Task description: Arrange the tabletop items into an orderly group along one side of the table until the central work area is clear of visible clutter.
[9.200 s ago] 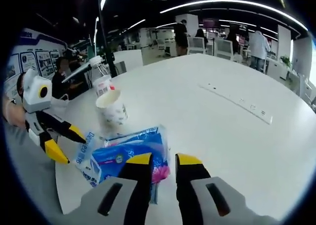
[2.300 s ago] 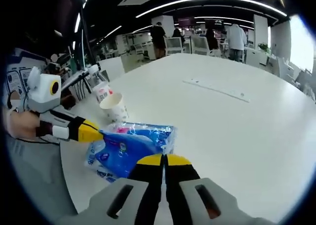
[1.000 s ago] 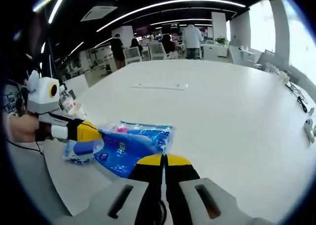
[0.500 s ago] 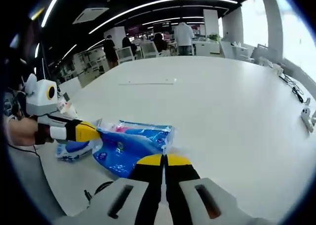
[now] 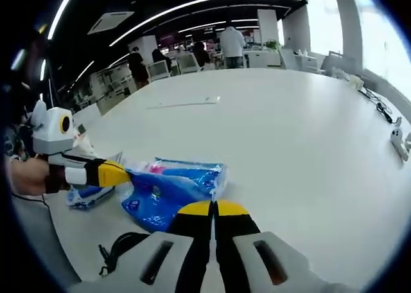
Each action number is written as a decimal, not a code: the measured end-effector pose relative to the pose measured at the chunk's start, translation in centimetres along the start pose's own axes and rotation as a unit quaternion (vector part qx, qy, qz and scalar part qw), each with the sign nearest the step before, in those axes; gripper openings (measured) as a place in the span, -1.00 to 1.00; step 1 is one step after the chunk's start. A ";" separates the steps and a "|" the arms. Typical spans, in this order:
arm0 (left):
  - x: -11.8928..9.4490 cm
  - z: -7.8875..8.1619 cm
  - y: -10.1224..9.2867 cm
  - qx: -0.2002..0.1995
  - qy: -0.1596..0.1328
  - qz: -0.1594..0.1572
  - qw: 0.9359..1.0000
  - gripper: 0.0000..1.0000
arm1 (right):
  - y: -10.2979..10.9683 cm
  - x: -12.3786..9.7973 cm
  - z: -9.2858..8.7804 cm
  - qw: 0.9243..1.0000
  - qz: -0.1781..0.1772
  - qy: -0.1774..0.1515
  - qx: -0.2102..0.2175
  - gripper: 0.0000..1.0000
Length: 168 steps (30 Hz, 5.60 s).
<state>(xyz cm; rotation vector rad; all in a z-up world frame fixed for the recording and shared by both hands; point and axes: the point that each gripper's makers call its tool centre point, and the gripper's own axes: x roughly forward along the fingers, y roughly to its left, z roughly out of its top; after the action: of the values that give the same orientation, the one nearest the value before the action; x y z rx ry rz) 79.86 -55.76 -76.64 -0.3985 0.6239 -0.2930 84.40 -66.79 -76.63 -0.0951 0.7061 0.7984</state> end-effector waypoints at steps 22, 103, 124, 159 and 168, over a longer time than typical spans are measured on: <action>0.9 -1.3 0.2 -0.003 0.011 0.000 1.000 -1.00 | -0.7 0.7 -1.5 1.000 -0.004 0.011 -0.002 -1.00; -12.3 0.7 5.1 -0.018 -0.057 0.045 0.997 -0.10 | 12.3 4.3 6.6 0.984 0.121 -0.028 -0.131 -0.23; -18.8 -2.0 10.7 -0.086 -0.063 0.121 0.987 -0.10 | 18.4 7.3 6.3 0.969 0.182 0.000 -0.169 -0.32; -21.3 -10.2 11.7 -0.132 0.045 0.144 0.980 -0.29 | 19.2 7.8 2.3 0.969 0.186 0.034 -0.156 -0.49; -21.0 -10.8 12.0 -0.131 0.055 0.151 0.978 -0.45 | 18.8 8.0 1.9 0.970 0.182 0.041 -0.157 -0.56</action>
<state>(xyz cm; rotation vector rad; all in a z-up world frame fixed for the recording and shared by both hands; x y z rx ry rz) 58.70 -40.08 -79.45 -0.5359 0.8241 0.0600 76.43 -47.90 -76.74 -0.2930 0.6795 1.2621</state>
